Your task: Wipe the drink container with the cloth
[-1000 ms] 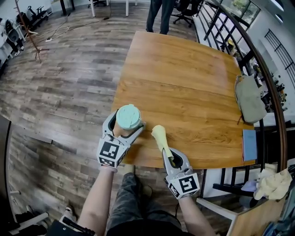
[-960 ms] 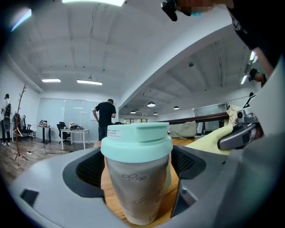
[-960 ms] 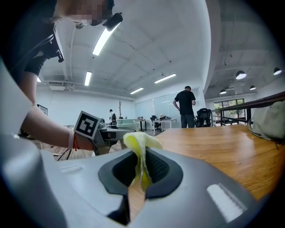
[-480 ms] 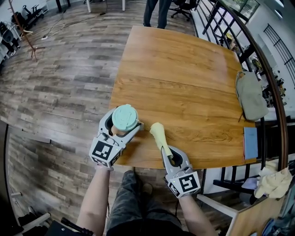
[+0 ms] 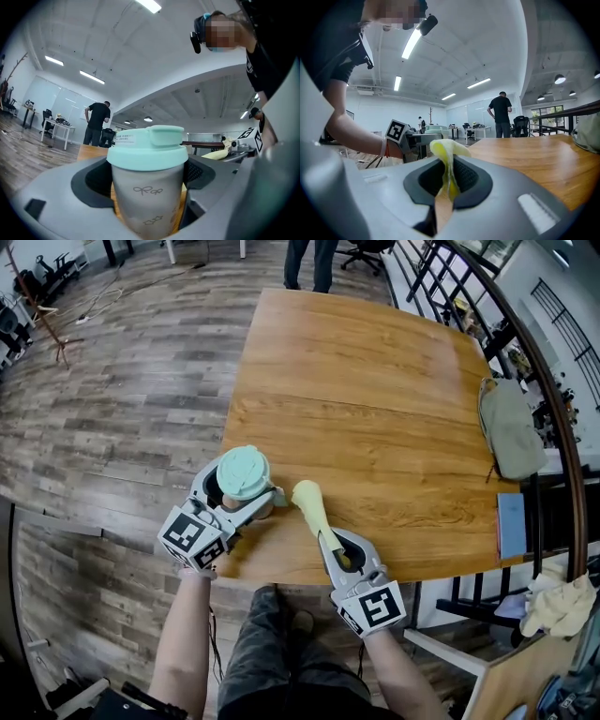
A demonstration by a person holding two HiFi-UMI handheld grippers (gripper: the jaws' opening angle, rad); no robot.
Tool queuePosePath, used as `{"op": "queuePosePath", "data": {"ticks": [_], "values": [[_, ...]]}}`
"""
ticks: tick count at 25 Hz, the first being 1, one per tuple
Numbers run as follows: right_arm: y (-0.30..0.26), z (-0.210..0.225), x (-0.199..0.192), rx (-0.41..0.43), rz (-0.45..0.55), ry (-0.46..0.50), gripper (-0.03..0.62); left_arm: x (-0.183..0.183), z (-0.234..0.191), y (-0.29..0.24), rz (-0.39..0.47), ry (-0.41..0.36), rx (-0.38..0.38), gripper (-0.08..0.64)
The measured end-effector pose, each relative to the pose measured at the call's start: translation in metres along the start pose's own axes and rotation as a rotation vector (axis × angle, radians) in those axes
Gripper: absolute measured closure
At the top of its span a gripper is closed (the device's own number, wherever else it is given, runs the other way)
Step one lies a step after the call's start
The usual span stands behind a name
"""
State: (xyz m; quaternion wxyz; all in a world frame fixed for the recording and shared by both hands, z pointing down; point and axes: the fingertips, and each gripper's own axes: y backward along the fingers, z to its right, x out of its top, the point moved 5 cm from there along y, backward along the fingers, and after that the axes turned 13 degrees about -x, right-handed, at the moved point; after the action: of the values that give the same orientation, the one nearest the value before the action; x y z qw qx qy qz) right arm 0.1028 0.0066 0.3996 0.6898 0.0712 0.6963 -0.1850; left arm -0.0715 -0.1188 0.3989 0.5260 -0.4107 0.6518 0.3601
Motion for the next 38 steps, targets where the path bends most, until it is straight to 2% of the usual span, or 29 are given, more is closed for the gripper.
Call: {"op": "queuePosePath", "data": {"ticks": [11,23,32,38], "values": [[-0.055,-0.017,0.023,0.072,-0.012,0.061,0.568,0.002,-0.032,0.015,0.105,0.132,-0.191,0.143],[-0.129,-0.044,0.041,0.286,-0.063,0.226,0.568,0.001,-0.061,0.026,0.183,0.259,-0.326,0.143],[-0.159,-0.067,0.039,0.374,-0.111,0.409,0.568,-0.002,-0.07,0.027,0.202,0.299,-0.383,0.143],[-0.16,-0.075,0.018,0.421,-0.179,0.43,0.568,-0.003,-0.082,0.035,0.234,0.329,-0.383,0.143]]}}
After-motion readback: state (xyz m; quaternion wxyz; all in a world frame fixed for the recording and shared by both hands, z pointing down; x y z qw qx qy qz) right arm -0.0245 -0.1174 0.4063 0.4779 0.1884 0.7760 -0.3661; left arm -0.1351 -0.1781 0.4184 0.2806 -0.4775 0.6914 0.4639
